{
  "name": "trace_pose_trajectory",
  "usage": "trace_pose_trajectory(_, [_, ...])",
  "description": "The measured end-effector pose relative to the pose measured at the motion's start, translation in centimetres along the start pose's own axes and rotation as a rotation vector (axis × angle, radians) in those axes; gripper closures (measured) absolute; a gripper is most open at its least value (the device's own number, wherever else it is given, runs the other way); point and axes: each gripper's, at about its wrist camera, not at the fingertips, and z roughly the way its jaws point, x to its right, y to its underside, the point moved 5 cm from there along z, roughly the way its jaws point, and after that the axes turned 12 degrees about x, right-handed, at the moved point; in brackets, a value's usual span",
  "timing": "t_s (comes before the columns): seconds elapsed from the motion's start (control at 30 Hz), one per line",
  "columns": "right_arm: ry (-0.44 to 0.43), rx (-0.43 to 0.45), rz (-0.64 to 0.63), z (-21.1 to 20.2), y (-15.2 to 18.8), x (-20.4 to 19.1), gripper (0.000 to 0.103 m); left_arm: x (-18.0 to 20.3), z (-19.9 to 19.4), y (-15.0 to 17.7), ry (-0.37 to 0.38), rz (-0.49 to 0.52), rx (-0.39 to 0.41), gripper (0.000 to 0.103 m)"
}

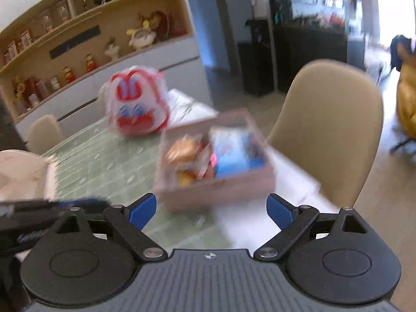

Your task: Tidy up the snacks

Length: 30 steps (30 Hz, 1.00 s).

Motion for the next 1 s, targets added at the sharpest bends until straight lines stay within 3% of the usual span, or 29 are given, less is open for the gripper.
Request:
trace_pose_trajectory(0.1, [0.014,0.003,-0.031,-1.7,0.4,-0.8,0.01,1.4,-1.6,-0.1,-0.048,0.047,0.034,0.089])
trace_pose_trajectory(0.2, [0.045,0.03,-0.094,-2.6,0.4,-1.6,0.01,2.4,-2.7,0.2,-0.168,0.128,0.064,0.089])
trace_pose_trajectory(0.27, [0.059,0.039,-0.095,-2.8,0.4,-1.6,0.01,2.9,-2.9,0.4,-0.21,0.167,0.062,0.089])
trace_pose_trajectory(0.57, [0.064,0.016,-0.081,-2.8,0.9,-1.2,0.01,3.0,-3.3,0.4,-0.11,0.084,0.029,0.088])
trace_pose_trajectory(1.0, [0.054,0.001,-0.088,-2.7,1.2,-1.5,0.01,2.8,-3.1,0.8,-0.094,0.035,-0.009,0.088])
